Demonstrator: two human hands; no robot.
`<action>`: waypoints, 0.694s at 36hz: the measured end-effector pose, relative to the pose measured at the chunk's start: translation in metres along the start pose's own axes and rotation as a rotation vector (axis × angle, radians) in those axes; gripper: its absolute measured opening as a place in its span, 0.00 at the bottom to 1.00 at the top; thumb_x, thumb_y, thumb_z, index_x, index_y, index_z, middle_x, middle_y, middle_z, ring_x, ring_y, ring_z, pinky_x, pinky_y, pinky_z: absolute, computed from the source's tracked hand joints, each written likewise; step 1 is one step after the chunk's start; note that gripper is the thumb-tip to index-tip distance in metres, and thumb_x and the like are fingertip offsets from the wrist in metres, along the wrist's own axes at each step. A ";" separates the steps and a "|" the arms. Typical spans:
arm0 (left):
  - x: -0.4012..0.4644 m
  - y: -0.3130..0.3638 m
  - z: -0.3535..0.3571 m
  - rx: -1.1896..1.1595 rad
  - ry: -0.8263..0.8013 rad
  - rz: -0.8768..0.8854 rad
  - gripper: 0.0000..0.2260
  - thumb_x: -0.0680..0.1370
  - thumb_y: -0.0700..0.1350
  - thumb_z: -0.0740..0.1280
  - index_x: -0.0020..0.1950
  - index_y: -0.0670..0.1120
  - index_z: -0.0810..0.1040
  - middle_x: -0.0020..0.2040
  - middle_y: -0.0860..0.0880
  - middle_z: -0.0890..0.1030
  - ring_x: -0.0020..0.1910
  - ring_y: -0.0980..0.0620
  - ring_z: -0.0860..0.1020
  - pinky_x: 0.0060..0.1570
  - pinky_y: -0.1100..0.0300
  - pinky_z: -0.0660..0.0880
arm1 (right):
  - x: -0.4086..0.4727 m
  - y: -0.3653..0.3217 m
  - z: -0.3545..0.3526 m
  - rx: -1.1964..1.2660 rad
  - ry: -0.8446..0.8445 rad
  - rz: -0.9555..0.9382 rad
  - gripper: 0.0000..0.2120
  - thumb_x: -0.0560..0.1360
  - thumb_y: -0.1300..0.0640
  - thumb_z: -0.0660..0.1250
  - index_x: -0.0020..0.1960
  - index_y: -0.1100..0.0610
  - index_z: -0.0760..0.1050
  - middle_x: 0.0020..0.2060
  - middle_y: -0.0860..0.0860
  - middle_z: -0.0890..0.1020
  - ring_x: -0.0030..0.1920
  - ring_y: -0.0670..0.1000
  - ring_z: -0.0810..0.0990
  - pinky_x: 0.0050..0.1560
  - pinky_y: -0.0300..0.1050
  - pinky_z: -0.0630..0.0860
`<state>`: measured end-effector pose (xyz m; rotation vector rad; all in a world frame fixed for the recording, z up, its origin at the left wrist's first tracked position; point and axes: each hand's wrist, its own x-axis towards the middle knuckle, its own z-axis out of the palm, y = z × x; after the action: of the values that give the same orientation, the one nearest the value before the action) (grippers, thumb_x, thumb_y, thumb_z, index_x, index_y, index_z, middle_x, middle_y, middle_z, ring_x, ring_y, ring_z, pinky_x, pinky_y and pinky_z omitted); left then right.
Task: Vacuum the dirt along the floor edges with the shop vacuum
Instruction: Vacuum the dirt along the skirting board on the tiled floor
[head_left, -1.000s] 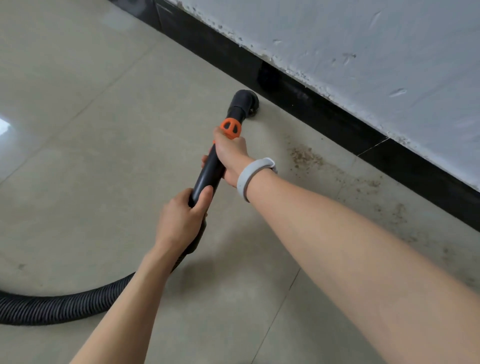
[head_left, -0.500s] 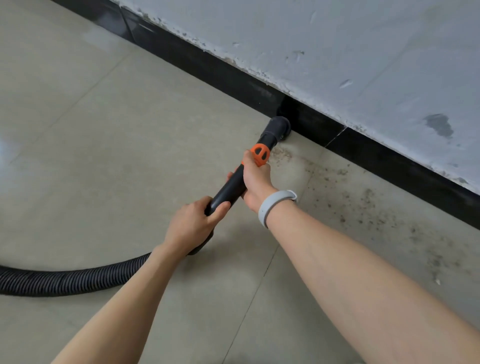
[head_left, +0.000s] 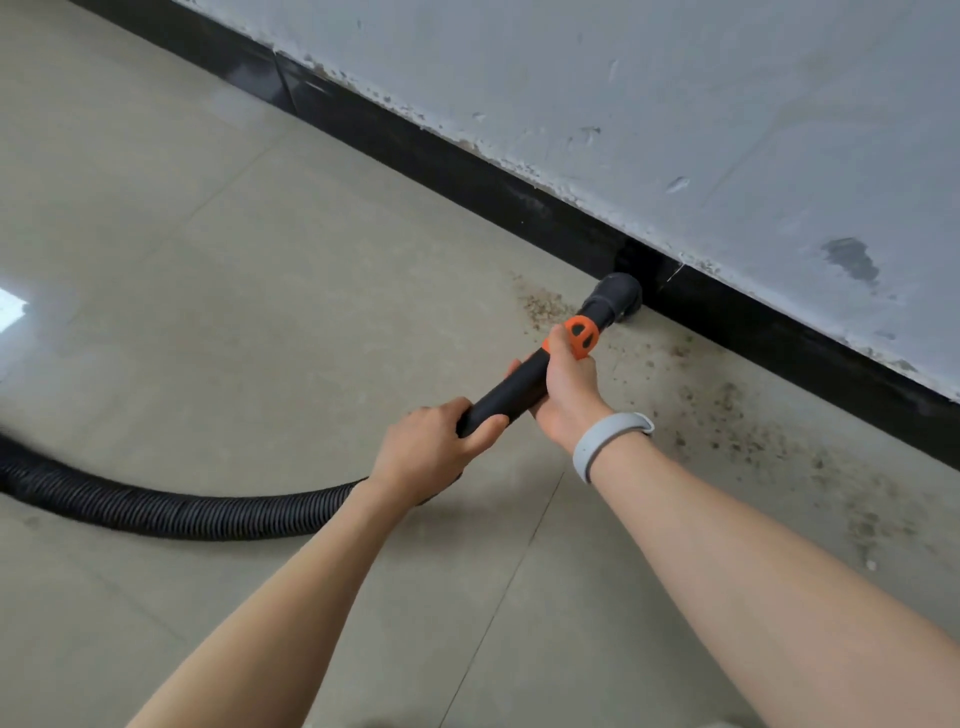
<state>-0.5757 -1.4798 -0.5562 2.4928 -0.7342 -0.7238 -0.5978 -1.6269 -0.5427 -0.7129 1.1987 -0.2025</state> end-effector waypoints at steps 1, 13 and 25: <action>-0.003 -0.006 -0.002 -0.026 0.032 -0.024 0.19 0.78 0.61 0.58 0.39 0.46 0.69 0.32 0.48 0.77 0.36 0.44 0.76 0.34 0.53 0.68 | -0.002 0.003 0.010 -0.030 -0.027 -0.024 0.21 0.80 0.50 0.61 0.69 0.58 0.63 0.48 0.55 0.72 0.40 0.54 0.78 0.43 0.49 0.79; -0.054 -0.130 -0.051 -0.405 0.337 -0.341 0.19 0.78 0.59 0.59 0.40 0.44 0.73 0.32 0.46 0.81 0.35 0.43 0.79 0.39 0.46 0.75 | -0.039 0.093 0.170 -0.454 -0.360 -0.004 0.22 0.80 0.51 0.60 0.67 0.61 0.58 0.33 0.52 0.72 0.30 0.52 0.75 0.47 0.54 0.78; -0.021 -0.161 -0.078 -0.495 0.268 -0.327 0.25 0.73 0.64 0.57 0.40 0.41 0.73 0.33 0.43 0.80 0.34 0.41 0.79 0.38 0.46 0.75 | -0.020 0.096 0.221 -0.490 -0.309 0.010 0.23 0.80 0.49 0.60 0.68 0.61 0.58 0.38 0.52 0.72 0.31 0.52 0.76 0.51 0.55 0.79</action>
<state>-0.4866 -1.3241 -0.5751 2.1989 -0.0352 -0.5744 -0.4274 -1.4548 -0.5455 -1.1196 0.9577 0.2141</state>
